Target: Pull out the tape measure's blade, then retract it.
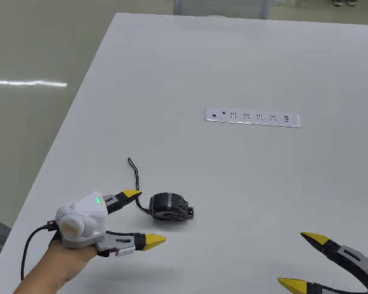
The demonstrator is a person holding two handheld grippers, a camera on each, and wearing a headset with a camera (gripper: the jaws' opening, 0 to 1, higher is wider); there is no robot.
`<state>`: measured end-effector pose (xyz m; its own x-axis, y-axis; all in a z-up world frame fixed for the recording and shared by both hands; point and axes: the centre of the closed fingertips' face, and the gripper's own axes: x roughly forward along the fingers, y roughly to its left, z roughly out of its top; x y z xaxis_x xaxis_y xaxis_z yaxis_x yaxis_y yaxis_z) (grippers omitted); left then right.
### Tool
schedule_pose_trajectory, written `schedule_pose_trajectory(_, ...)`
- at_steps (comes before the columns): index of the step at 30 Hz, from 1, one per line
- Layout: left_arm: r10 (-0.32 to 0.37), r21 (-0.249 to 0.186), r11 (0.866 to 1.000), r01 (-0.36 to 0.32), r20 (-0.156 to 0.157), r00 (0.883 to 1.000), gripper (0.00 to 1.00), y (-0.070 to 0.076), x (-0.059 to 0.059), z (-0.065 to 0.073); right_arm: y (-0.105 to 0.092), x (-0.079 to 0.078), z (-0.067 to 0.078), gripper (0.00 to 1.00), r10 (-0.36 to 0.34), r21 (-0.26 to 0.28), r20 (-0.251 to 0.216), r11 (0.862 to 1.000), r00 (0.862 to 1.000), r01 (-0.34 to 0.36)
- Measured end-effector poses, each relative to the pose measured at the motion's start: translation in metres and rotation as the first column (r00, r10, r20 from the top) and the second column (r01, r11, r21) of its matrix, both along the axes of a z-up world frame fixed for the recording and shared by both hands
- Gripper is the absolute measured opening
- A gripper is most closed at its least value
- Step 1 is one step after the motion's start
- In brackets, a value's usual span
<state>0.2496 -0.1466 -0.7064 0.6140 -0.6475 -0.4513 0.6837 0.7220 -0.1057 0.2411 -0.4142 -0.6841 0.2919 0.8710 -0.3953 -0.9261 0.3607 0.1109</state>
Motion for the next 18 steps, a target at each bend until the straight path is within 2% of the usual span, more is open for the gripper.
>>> schedule_pose_trajectory(2,-0.001,-0.011,1.0,0.001,-0.004,1.0,0.72,0.0,0.002,-0.001,0.001,0.001,-0.001,0.65,0.007,0.0,0.001,1.0,1.0,-0.007)
schedule_pose_trajectory(8,-0.033,0.01,0.999,0.033,-0.011,0.999,0.72,-0.004,0.007,-0.009,0.005,0.003,-0.003,0.65,0.02,-0.001,-0.005,1.0,1.0,-0.02)
schedule_pose_trajectory(18,-0.066,0.02,0.998,0.066,-0.028,0.997,0.68,-0.008,0.018,-0.019,0.01,0.002,-0.005,0.64,0.04,0.004,-0.025,0.999,0.999,-0.04)
